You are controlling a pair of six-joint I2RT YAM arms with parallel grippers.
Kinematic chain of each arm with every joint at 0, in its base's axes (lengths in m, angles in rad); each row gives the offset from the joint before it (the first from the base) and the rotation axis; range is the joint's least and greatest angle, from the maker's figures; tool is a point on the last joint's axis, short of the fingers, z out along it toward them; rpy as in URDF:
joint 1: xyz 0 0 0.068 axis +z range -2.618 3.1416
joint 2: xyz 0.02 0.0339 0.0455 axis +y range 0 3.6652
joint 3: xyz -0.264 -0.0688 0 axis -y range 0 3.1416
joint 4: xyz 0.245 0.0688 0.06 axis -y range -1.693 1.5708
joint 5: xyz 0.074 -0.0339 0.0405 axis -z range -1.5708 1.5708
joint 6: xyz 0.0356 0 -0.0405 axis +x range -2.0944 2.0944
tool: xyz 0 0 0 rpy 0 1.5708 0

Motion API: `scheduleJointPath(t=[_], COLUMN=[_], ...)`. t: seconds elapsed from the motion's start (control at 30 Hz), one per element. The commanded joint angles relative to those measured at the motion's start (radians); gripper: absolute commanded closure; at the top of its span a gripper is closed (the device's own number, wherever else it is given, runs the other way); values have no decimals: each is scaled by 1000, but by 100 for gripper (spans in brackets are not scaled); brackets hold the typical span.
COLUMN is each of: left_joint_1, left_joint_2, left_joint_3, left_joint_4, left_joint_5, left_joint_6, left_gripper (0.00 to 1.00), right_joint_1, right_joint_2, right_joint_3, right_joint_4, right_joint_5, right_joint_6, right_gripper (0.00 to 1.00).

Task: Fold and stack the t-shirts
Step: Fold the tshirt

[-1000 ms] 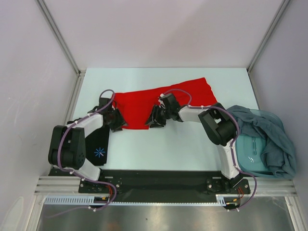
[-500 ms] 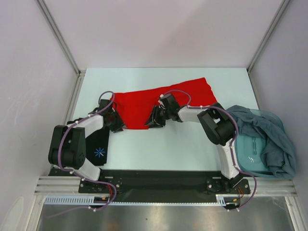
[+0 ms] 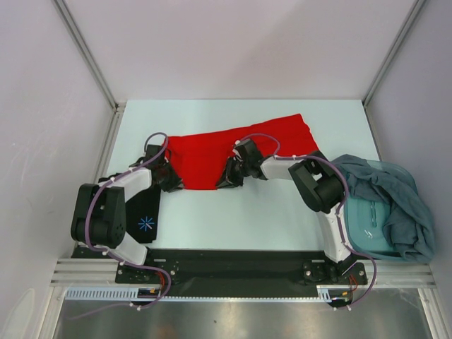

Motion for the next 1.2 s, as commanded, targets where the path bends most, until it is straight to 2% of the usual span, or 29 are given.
scheduleJointPath(t=[0.0,0.07,0.1,0.37,0.57,0.97,1.17], left_joint_1=[3,3,3,-3,-3,-3,-1], left_joint_2=[-10,-16,-18,-73,-24,112,166], left_joint_3=[47,51,54,131,227,415,468], left_joint_4=[23,23,21,-11,-19,12,21], left_joint_5=[-6,-14,-14,-21,-20,-26,-44], left_joint_6=[14,24,31,45,64,61,45], left_gripper=[87,93,100,100,100,100,100], right_joint_1=[9,9,10,-14,-65,-162,-191], right_joint_2=[20,13,8,-46,-20,172,255], right_joint_3=[12,19,23,129,229,561,666], right_joint_4=[-5,-13,-16,-134,-168,-253,-267], right_joint_5=[7,21,26,-19,-54,-140,-187], right_joint_6=[-4,-23,-32,-78,-64,-98,-93], right_gripper=[89,99,100,100,100,100,100])
